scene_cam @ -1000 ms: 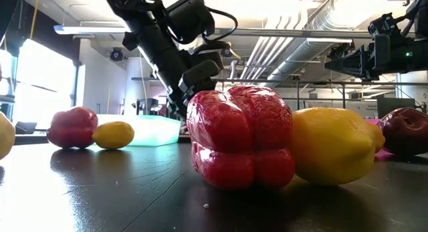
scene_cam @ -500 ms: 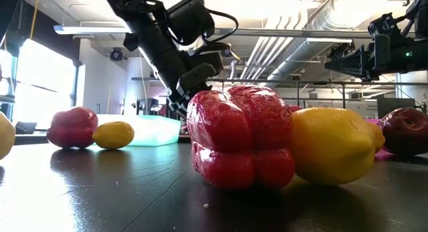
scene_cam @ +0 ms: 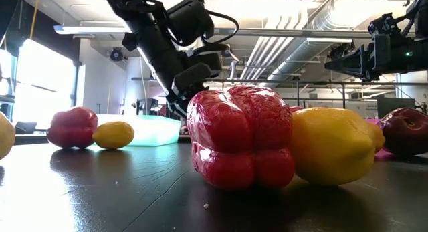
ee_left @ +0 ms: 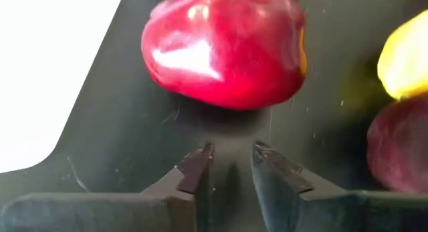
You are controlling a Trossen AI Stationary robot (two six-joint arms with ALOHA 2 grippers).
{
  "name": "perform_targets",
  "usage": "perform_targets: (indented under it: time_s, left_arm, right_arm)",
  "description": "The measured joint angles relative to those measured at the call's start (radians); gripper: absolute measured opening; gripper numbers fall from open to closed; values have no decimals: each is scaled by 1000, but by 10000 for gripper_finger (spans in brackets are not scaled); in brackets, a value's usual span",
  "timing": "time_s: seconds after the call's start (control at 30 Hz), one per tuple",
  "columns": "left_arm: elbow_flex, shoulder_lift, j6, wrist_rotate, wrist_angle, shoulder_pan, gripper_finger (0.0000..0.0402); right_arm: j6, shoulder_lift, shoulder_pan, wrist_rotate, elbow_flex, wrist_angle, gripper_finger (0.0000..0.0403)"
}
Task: Sort produce into baskets
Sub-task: Put the apple into the white bin
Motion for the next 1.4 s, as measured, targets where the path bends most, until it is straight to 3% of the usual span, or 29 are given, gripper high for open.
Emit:
perform_targets:
  time_s: [0.23,0.33,0.53,0.7,0.77,1.1,1.4]
  left_arm:
    - [0,-51,127,3,-54,21,142]
    - [0,-74,236,68,-41,52,140]
    - [0,-80,373,365,83,139,92]
    - [38,-77,390,472,146,210,22]
    - [80,-59,405,487,175,224,6]
    - [289,144,521,520,66,225,0]
    - [419,248,603,410,-98,230,0]
  right_arm:
    - [0,0,0,0,0,0,0]
    - [0,0,0,0,0,0,0]
    - [0,0,0,0,0,0,0]
    - [2,0,0,0,0,0,0]
    - [30,0,0,0,0,0,0]
    - [209,-1,0,0,0,0,0]
    - [198,0,0,0,0,0,0]
